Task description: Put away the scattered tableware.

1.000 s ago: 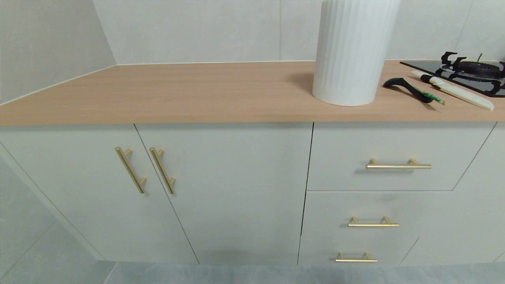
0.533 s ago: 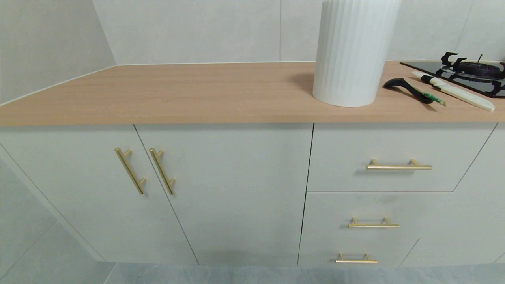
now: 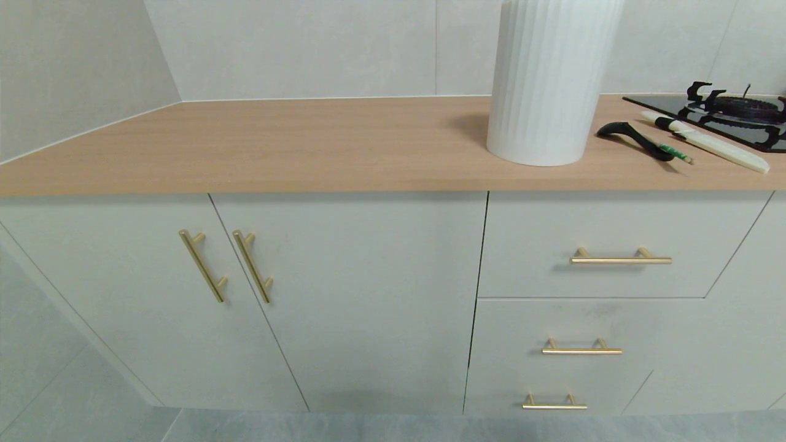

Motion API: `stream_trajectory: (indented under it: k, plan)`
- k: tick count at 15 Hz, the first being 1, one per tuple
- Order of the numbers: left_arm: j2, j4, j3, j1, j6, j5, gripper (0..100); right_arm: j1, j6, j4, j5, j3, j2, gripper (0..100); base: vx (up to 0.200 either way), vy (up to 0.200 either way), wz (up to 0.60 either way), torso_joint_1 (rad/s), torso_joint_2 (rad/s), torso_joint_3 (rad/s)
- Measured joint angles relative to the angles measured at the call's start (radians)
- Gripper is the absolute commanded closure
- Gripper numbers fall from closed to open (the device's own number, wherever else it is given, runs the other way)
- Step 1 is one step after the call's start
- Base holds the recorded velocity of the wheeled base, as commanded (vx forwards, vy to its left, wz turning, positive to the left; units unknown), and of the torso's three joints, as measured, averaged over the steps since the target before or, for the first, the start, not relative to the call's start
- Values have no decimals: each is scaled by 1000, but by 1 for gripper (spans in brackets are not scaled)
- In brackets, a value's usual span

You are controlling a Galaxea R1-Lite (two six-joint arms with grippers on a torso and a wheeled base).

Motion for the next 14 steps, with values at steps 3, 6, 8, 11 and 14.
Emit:
stream_trajectory:
  k: [3,6,8,11,14]
  plan:
    - [0,0,0,0,0,0,0,14,58,9,36,-99,58,0,0,0,0,0,0,0]
    - [0,0,0,0,0,0,0,35,65,31,79,-202,249,0,0,0,0,0,0,0]
    - [0,0,0,0,0,0,0,54,59,31,92,-243,443,0,0,0,0,0,0,0]
    - [0,0,0,0,0,0,0,107,48,7,99,-302,760,0,0,0,0,0,0,0]
    - [0,0,0,0,0,0,0,140,44,-100,97,-368,1086,0,0,0,0,0,0,0]
